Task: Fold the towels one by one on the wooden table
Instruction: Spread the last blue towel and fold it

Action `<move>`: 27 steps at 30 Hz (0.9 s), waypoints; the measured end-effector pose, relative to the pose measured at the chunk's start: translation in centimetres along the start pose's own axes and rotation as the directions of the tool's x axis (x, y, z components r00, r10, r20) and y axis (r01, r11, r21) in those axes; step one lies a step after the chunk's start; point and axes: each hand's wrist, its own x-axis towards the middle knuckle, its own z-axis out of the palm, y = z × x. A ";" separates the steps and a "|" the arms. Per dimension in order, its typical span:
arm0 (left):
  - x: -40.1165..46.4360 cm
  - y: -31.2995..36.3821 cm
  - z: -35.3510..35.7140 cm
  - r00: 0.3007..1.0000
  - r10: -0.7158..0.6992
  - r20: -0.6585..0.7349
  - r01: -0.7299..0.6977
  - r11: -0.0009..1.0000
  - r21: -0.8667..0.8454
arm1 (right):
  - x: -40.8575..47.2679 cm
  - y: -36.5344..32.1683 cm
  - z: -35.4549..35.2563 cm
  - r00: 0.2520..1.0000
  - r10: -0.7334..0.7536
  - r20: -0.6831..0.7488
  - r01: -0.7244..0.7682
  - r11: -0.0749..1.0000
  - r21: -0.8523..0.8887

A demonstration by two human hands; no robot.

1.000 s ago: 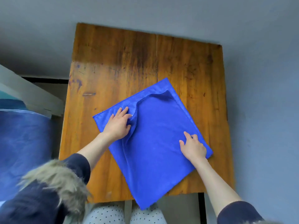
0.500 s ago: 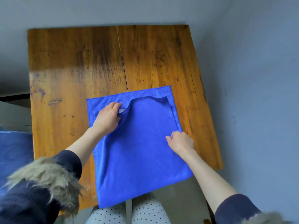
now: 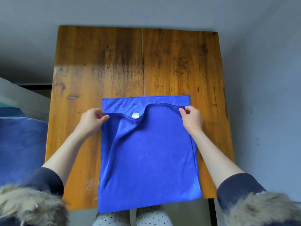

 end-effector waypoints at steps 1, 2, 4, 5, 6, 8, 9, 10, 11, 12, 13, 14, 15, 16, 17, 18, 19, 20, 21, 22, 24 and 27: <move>-0.5 0.0 -0.4 0.998 -0.055 0.016 0.057 0.982 -0.182 | -0.1 0.2 -0.3 0.999 0.038 0.020 -0.040 0.993 0.114; -1.1 0.0 -0.8 0.994 -0.097 0.052 0.109 0.916 -0.386 | -0.3 0.4 -0.6 0.995 0.083 0.050 -0.093 0.968 0.234; -2.2 0.0 -1.4 0.984 -0.139 0.113 0.179 0.712 -0.679 | -0.8 0.7 -1.5 0.982 0.151 0.117 -0.187 0.888 0.420; -2.8 -0.1 -1.7 0.980 -0.154 0.124 0.194 0.631 -0.751 | -1.2 0.8 -2.1 0.977 0.162 0.135 -0.208 0.855 0.476; -3.2 -0.2 -2.0 0.979 -0.164 0.120 0.194 0.573 -0.797 | -1.4 1.1 -2.6 0.977 0.161 0.143 -0.212 0.835 0.507; -3.8 -0.2 -2.6 0.982 -0.168 0.090 0.165 0.514 -0.842 | -1.8 1.4 -3.7 0.982 0.137 0.131 -0.186 0.833 0.522; -4.0 -0.2 -2.8 0.984 -0.163 0.073 0.147 0.502 -0.852 | -1.9 1.4 -4.3 0.986 0.123 0.115 -0.166 0.833 0.528; -4.0 -0.1 -3.0 0.986 -0.154 0.060 0.129 0.496 -0.859 | -2.0 1.2 -4.7 0.989 0.114 0.098 -0.149 0.826 0.543; -3.9 0.0 -3.2 0.988 -0.144 0.046 0.113 0.497 -0.861 | -1.9 0.9 -5.2 0.990 0.111 0.084 -0.139 0.820 0.555; -3.7 0.3 -3.3 0.990 -0.141 0.030 0.097 0.501 -0.860 | -1.6 0.7 -5.5 0.992 0.109 0.067 -0.128 0.817 0.562; -3.4 0.5 -3.4 0.989 -0.146 0.005 0.080 0.511 -0.856 | -1.3 0.4 -5.7 0.994 0.101 0.051 -0.112 0.819 0.563; -3.0 0.7 -3.3 0.988 -0.155 -0.029 0.058 0.529 -0.847 | -0.9 0.2 -5.7 0.996 0.087 0.036 -0.092 0.825 0.558; -2.6 0.9 -3.1 0.984 -0.162 -0.068 0.034 0.558 -0.829 | -0.4 0.0 -5.7 0.997 0.069 0.021 -0.070 0.837 0.542; -2.2 1.1 -2.9 0.981 -0.166 -0.104 0.016 0.599 -0.801 | 0.2 -0.2 -5.5 0.999 0.053 0.007 -0.049 0.853 0.519; -1.8 1.2 -2.5 0.977 -0.170 -0.131 0.009 0.644 -0.765 | 0.8 -0.2 -5.2 0.999 0.047 -0.006 -0.038 0.866 0.498; -1.2 1.3 -2.0 0.973 -0.177 -0.149 0.012 0.683 -0.730 | 1.5 -0.3 -4.8 0.999 0.050 -0.018 -0.035 0.876 0.481; -0.6 1.2 -1.5 0.970 -0.187 -0.158 0.024 0.716 -0.698 | 2.1 -0.3 -4.3 0.998 0.059 -0.030 -0.038 0.885 0.463; 0.0 1.1 -1.0 0.968 -0.191 -0.161 0.036 0.745 -0.666 | 2.7 -0.2 -3.8 0.997 0.071 -0.038 -0.046 0.895 0.443; 0.6 1.0 -0.4 0.969 -0.188 -0.161 0.045 0.773 -0.632 | 3.3 -0.1 -3.3 0.996 0.082 -0.039 -0.058 0.904 0.424; 1.2 0.9 0.0 0.969 -0.186 -0.163 0.051 0.795 -0.604 | 3.9 0.0 -2.8 0.995 0.091 -0.036 -0.068 0.911 0.407; 2.4 0.6 0.7 0.964 -0.184 -0.193 0.050 0.835 -0.548 | 5.1 0.4 -2.0 0.995 0.097 -0.032 -0.079 0.927 0.366; 3.8 0.0 1.0 0.959 -0.145 -0.244 0.044 0.924 -0.379 | 6.2 0.9 -1.4 0.997 0.067 -0.027 -0.058 0.962 0.265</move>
